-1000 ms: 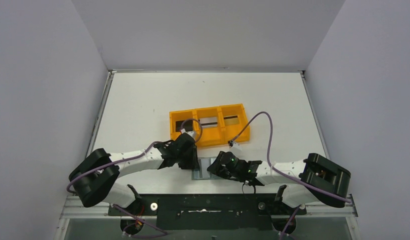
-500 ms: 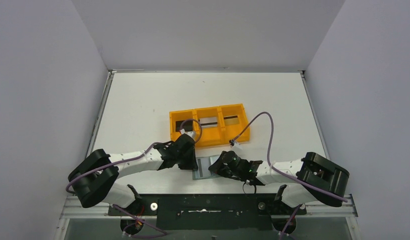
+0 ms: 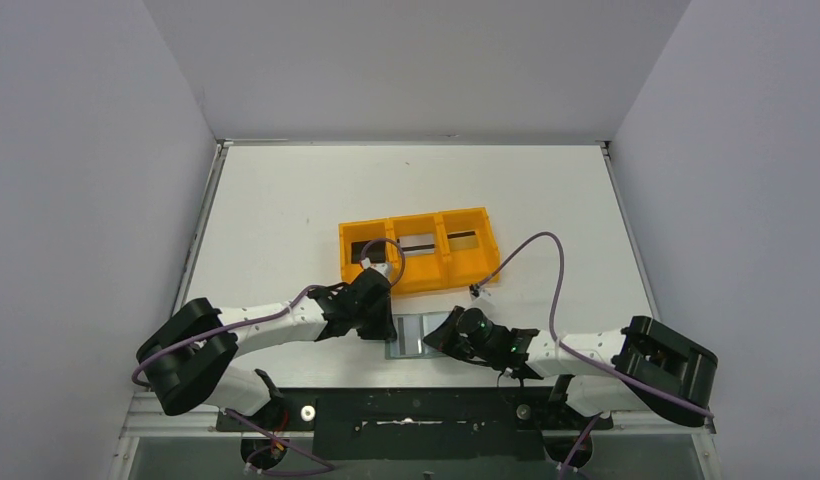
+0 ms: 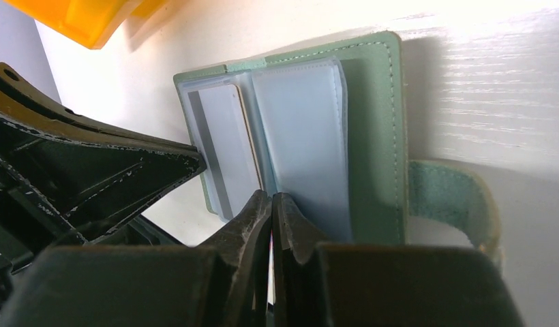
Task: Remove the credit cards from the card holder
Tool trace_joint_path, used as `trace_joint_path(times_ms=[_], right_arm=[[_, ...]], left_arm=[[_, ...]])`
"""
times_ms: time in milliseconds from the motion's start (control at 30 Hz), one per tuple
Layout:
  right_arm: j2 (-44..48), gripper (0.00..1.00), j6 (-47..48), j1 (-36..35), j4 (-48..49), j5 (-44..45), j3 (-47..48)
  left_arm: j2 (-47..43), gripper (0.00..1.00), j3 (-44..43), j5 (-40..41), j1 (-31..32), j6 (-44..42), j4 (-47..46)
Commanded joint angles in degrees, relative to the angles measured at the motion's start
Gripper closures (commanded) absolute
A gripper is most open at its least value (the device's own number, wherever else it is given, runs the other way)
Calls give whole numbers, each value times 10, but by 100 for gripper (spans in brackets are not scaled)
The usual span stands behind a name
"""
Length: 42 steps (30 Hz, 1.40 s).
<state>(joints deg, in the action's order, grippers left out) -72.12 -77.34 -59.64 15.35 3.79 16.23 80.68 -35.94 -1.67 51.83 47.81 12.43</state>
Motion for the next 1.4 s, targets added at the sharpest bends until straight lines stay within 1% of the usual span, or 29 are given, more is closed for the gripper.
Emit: trace_joint_path(times_ms=[0, 33, 133, 200, 300, 400, 467, 633, 667, 833, 1100, 1133, 1167, 1200, 1267, 1300, 1333, 1367], right_arm=[[13, 92, 2, 3, 16, 16, 7], [9, 87, 7, 2, 19, 12, 11], [-10, 76, 29, 3, 25, -4, 29], [-32, 74, 36, 3, 19, -14, 48], [-64, 74, 38, 2, 17, -23, 64], [-78, 76, 32, -2, 21, -26, 66], [-77, 80, 32, -3, 26, -26, 64], [-50, 99, 27, -3, 45, -22, 45], [-43, 100, 25, -2, 55, -22, 39], [-10, 100, 15, 0, 92, -20, 10], [28, 100, 2, 1, 93, -6, -18], [29, 100, 2, 2, 89, -6, -18], [29, 95, 1, 2, 79, -4, -15], [28, 90, 1, 2, 67, -2, -12], [26, 83, 2, 2, 44, 4, -3], [25, 80, 2, 2, 33, 6, 1], [23, 78, 4, 2, 24, 8, 5], [21, 77, 6, 2, 16, 9, 9]], left_arm=[[14, 100, 23, 20, 6, -22, 48], [14, 100, 22, 16, 6, -25, 45], [13, 100, 19, 10, 7, -32, 43], [13, 100, 18, 8, 6, -33, 44], [12, 100, 20, 5, 6, -34, 41], [13, 100, 21, 4, 6, -35, 42], [11, 100, 21, 5, 6, -35, 42], [10, 100, 23, 8, 6, -34, 43], [10, 100, 23, 10, 6, -34, 45], [9, 100, 22, 16, 7, -35, 53], [-19, 100, 24, 23, 6, -48, 57], [-23, 100, 23, 20, 6, -52, 56], [-28, 100, 22, 17, 6, -58, 55], [-33, 97, 21, 15, 6, -61, 55], [-44, 80, 12, 16, 7, -63, 61], [-50, 69, 5, 16, 6, -66, 63], [-55, 60, -3, 16, 6, -69, 63], [-58, 55, -13, 16, 6, -72, 66]])
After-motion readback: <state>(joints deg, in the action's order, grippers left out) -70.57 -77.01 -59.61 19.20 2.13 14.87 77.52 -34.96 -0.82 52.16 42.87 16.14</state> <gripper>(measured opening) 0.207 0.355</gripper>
